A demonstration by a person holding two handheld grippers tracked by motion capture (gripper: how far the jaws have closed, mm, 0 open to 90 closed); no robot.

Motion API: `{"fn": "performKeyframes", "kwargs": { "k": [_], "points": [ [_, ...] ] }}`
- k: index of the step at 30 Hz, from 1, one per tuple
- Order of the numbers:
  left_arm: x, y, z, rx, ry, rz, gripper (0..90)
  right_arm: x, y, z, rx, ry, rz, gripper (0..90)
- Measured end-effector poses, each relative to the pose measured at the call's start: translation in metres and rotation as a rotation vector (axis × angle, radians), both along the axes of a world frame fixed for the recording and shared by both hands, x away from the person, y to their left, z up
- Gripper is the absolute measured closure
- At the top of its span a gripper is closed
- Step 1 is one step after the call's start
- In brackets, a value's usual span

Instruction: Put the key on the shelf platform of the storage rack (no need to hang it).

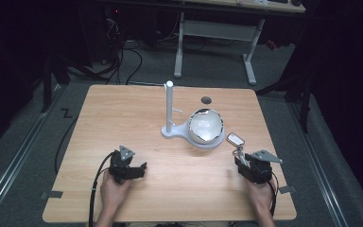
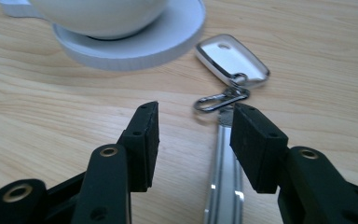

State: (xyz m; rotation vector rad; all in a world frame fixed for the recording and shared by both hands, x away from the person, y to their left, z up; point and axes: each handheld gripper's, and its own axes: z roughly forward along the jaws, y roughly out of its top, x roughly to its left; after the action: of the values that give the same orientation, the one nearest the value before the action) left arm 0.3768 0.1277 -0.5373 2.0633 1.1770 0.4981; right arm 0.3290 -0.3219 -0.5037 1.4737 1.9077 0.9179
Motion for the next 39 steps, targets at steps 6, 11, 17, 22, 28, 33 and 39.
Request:
{"fn": "performKeyframes", "kwargs": {
  "k": [6,11,17,22,28,33,39],
  "points": [
    [0.0,0.0,0.0,0.0,0.0,-0.001,18.0,0.005,-0.012,-0.005,0.011,0.039,-0.049,53.4],
    [0.0,0.0,0.0,-0.001,0.0,-0.002,18.1,0.011,-0.017,-0.008,0.016,0.063,-0.068,55.4],
    [0.0,0.0,0.0,-0.002,0.001,-0.004,18.1,0.016,-0.016,-0.014,-0.005,0.126,-0.074,59.1],
    [0.0,0.0,0.0,-0.002,0.001,-0.005,18.1,0.02,-0.018,-0.014,-0.015,0.152,-0.087,62.0],
    [0.0,0.0,0.0,-0.002,0.0,-0.006,18.1,0.021,-0.022,-0.011,-0.023,0.164,-0.096,64.6],
    [0.0,0.0,0.0,-0.001,0.0,-0.006,18.0,0.022,-0.022,-0.016,-0.032,0.178,-0.086,67.0],
    [0.0,0.0,0.0,0.0,0.001,-0.005,17.9,0.02,-0.023,-0.018,-0.049,0.159,-0.074,74.1]
  ]
}}
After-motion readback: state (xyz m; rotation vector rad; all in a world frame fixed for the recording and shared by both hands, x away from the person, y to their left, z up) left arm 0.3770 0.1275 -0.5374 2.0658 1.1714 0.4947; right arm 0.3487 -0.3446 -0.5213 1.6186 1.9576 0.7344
